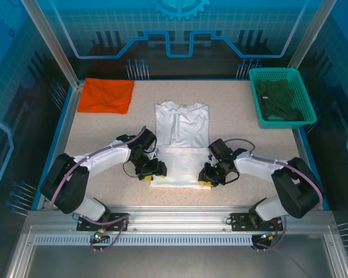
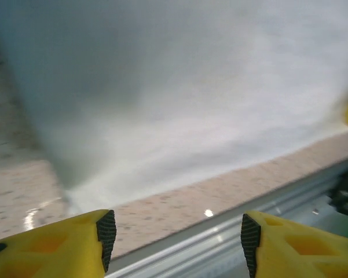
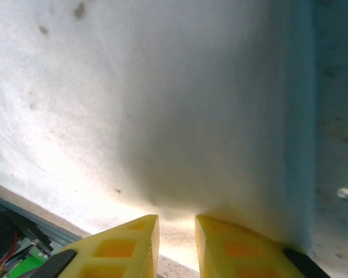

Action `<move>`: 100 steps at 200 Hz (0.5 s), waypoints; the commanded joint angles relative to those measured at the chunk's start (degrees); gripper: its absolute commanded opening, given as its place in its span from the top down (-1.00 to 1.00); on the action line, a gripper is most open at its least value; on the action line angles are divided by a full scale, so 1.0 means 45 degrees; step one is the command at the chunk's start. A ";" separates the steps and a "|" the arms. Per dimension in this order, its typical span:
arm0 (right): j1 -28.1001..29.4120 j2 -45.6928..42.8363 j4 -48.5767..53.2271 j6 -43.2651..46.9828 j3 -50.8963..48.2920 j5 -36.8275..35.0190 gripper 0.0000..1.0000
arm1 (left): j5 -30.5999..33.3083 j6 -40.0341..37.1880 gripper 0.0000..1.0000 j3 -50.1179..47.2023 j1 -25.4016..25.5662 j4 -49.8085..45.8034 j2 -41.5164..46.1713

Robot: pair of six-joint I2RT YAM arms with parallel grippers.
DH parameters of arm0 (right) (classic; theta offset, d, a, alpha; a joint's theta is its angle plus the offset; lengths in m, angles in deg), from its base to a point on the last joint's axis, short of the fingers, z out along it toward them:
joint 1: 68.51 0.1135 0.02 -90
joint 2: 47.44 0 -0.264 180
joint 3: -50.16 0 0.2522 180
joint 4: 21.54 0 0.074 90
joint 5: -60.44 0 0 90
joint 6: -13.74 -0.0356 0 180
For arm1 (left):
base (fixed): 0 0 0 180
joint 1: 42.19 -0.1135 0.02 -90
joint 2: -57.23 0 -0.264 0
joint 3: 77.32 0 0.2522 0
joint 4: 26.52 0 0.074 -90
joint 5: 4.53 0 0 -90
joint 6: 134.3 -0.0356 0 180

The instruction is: Fold and stack the t-shirts

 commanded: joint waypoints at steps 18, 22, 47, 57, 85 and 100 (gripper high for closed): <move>0.0219 -0.0753 -0.0111 0.0163 -0.0373 -0.0112 0.54 | -0.3699 -0.0395 0.15 0.1430 0.1725 0.1681 -0.1513; 0.0239 -0.0735 -0.0098 0.0159 -0.0401 -0.0134 0.55 | -0.3884 -0.0345 0.18 0.1546 0.1905 0.1840 -0.1759; 0.0260 -0.0677 0.0055 -0.0149 -0.0780 -0.0398 0.61 | -0.4722 0.0204 0.32 0.2159 0.2850 0.2931 -0.3405; 0.0260 -0.0607 0.0027 -0.0280 -0.0975 -0.0472 0.63 | -0.4687 0.0301 0.34 0.2363 0.3127 0.3183 -0.4028; 0.0260 -0.0191 0.0177 -0.0385 -0.1174 -0.0632 0.66 | -0.3496 0.0439 0.45 0.2756 0.3582 0.3131 -0.5235; 0.0191 0.0158 0.0796 -0.0288 -0.1085 -0.0946 0.68 | -0.2206 0.0249 0.50 0.2917 0.3604 0.2180 -0.5420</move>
